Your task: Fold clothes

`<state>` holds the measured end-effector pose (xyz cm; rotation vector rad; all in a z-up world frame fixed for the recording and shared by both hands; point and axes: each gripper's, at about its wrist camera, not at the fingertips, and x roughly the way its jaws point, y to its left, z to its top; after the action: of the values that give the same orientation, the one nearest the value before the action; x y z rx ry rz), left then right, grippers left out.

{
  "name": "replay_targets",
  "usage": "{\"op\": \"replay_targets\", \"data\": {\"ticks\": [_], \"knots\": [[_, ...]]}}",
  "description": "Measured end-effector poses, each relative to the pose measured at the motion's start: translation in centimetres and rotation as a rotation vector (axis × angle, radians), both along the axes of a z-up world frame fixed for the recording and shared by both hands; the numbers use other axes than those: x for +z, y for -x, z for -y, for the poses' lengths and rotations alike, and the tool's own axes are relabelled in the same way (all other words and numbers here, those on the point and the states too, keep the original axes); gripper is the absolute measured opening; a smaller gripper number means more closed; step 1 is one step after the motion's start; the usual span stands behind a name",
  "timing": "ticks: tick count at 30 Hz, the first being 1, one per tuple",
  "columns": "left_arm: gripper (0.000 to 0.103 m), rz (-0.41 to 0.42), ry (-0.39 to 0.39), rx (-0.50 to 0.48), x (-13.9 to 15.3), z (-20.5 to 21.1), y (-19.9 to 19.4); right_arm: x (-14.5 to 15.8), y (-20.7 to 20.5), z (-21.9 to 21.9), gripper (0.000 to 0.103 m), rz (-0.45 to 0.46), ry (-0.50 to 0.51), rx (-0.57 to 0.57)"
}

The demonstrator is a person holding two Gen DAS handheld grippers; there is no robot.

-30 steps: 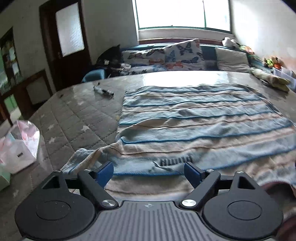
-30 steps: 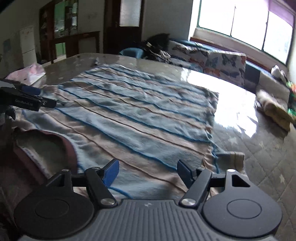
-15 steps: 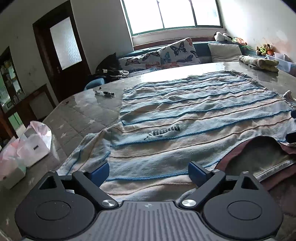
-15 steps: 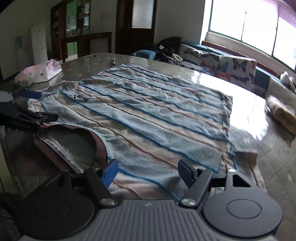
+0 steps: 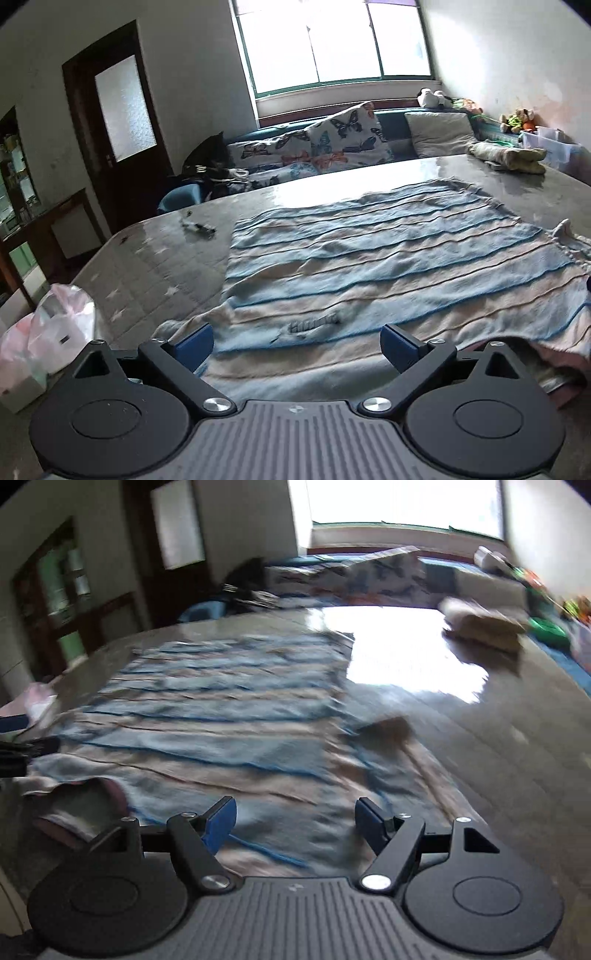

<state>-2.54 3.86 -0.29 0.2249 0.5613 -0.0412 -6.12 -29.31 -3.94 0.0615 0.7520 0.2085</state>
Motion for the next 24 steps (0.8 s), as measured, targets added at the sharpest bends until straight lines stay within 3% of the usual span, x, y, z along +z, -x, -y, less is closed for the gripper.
{"op": "replay_targets", "data": {"ticks": [7,12,21,24], "knots": [[0.103,-0.007,0.02,-0.051,0.5,2.2,-1.4,0.3,1.3,3.1,0.071,0.032,-0.008,-0.108],[0.103,-0.034,0.039,-0.101,0.6,4.3,-2.4,0.1,1.5,5.0,0.069,0.046,0.044,-0.231],[0.103,-0.098,0.05,-0.192,-0.1,8.4,-3.6,-1.0,1.4,6.3,0.041,0.041,0.055,-0.312],[0.103,-0.122,0.046,-0.221,-0.6,9.9,-3.9,-1.1,1.5,6.4,0.025,0.047,0.058,-0.324]]}}
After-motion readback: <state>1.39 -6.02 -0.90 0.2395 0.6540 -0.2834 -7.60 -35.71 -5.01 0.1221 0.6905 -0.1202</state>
